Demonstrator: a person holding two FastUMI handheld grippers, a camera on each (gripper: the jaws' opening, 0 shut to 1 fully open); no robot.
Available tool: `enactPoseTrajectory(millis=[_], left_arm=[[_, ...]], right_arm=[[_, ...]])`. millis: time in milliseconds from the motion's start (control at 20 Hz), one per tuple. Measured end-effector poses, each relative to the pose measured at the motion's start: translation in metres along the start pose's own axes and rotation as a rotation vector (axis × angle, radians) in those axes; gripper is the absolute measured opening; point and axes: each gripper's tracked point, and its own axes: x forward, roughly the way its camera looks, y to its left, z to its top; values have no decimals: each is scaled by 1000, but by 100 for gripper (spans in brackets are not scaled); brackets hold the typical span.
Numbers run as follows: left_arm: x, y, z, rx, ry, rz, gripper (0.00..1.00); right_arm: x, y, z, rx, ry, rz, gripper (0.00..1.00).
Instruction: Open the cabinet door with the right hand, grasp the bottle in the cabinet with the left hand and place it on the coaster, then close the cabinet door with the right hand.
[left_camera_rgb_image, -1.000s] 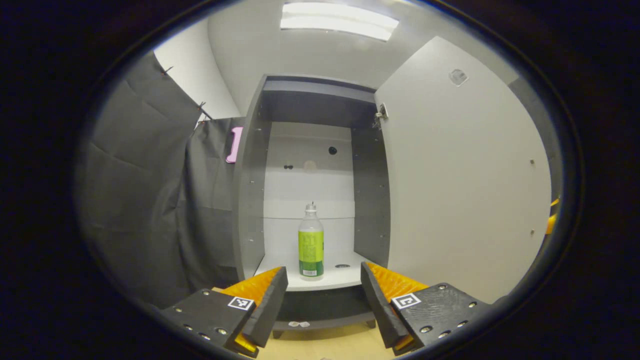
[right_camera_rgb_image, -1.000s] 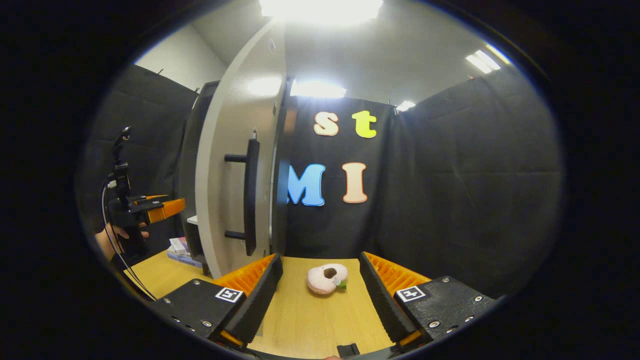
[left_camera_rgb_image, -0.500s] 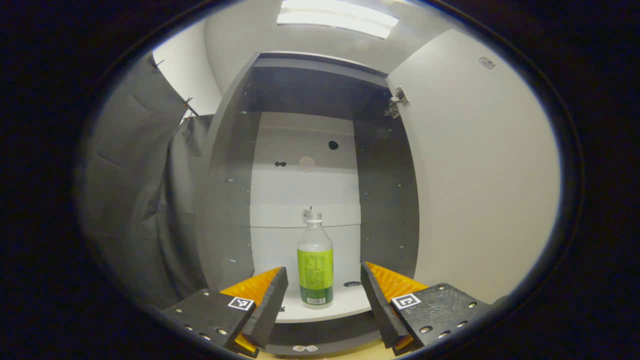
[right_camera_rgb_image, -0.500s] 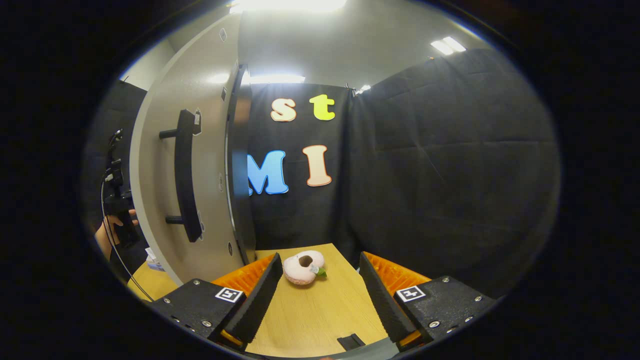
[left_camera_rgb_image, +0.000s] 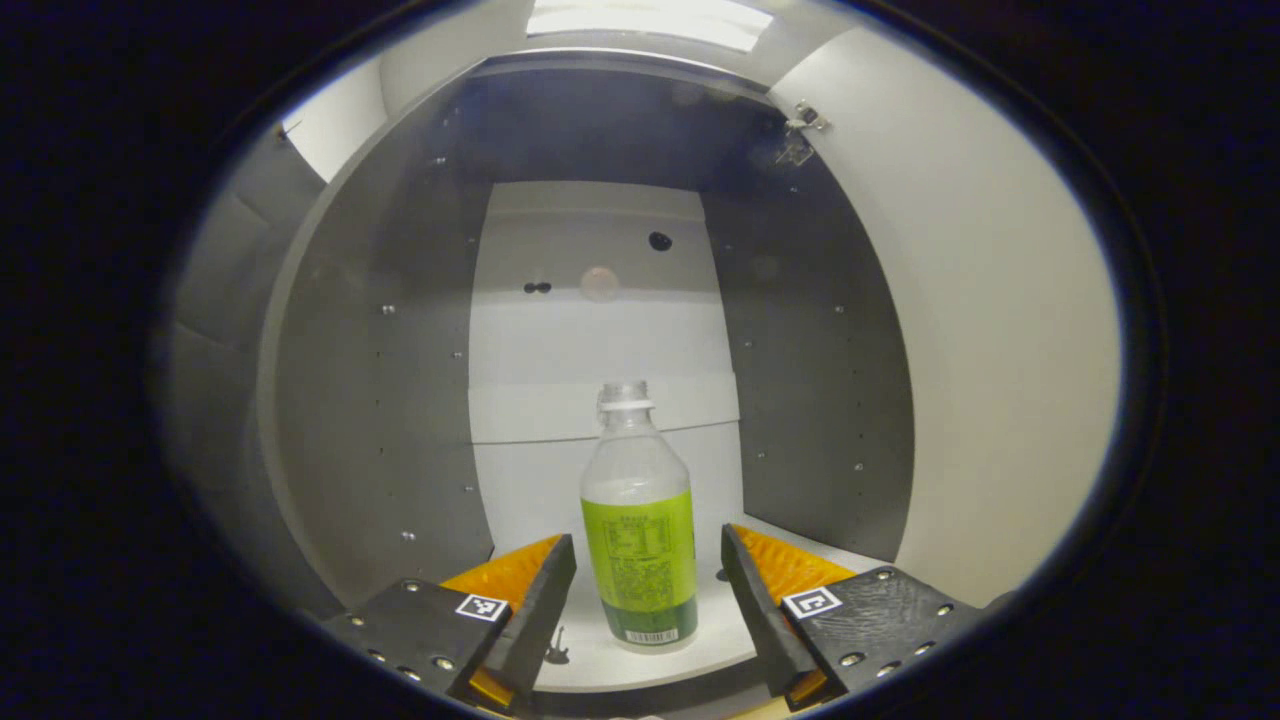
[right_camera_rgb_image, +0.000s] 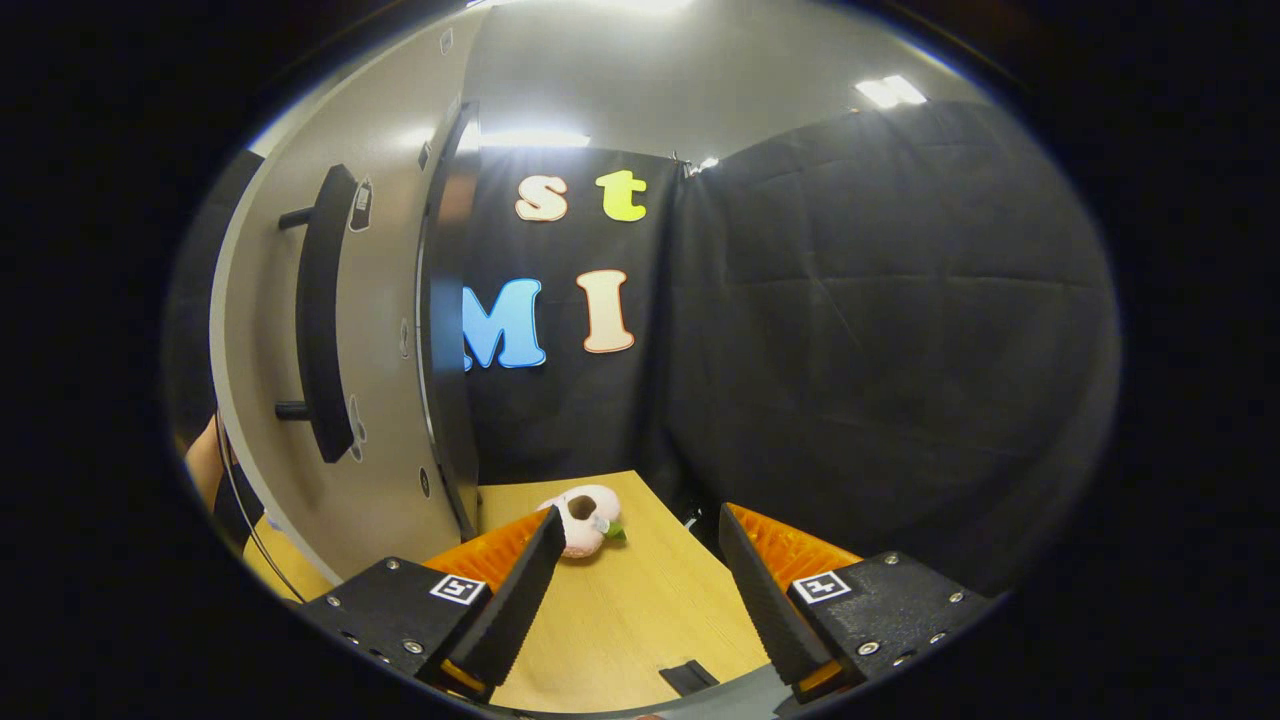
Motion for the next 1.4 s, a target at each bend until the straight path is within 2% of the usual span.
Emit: enactPoseTrajectory(millis=[100, 150, 200, 250, 300, 350, 400, 450, 550, 600, 1050, 1200, 1250, 1300, 1350, 1400], left_arm=[[10, 3, -7, -5, 16, 11, 84], [14, 5, -10, -6, 23, 16, 88], [19, 5, -12, -7, 24, 16, 84], [22, 5, -14, -6, 34, 16, 88], [23, 6, -19, -2, 50, 16, 84], [25, 4, -20, -4, 60, 8, 88], [23, 4, -21, -12, 59, 15, 87], [20, 3, -17, -19, 62, 16, 66], [12, 5, -13, -37, 60, 17, 66], [5, 5, -10, -41, 55, 20, 62], [-75, 18, 20, -41, -7, 87, 62], [-102, 20, 25, -39, -19, 116, 67], [-111, 22, 24, -36, -17, 127, 66], [-127, 24, 21, -35, -15, 138, 62], [-140, 25, 19, -34, -14, 148, 67], [-151, 26, 17, -30, -13, 157, 67]], right_arm=[[4, 0, -4, 3, 12, -3, 96], [4, -1, -5, 6, 15, -5, 95], [5, -2, -7, 7, 16, -8, 95], [5, -3, -7, 7, 17, -11, 95], [6, -4, -7, 7, 17, -11, 95], [5, -4, -7, 7, 15, -7, 96], [6, -4, -5, 7, 12, -2, 95], [5, -4, -4, 7, 9, 3, 96], [3, -6, -3, 9, 4, 14, 95], [3, -7, -3, 11, 3, 23, 95], [-8, -9, 7, 5, -26, 125, 96], [-14, -12, 7, 2, -32, 161, 95], [-16, -12, 7, 1, -31, 174, 95], [-18, -12, 7, -2, -31, 186, 95], [-21, -12, 6, -5, -31, 199, 95], [-23, -13, 6, -9, -33, 210, 95]])
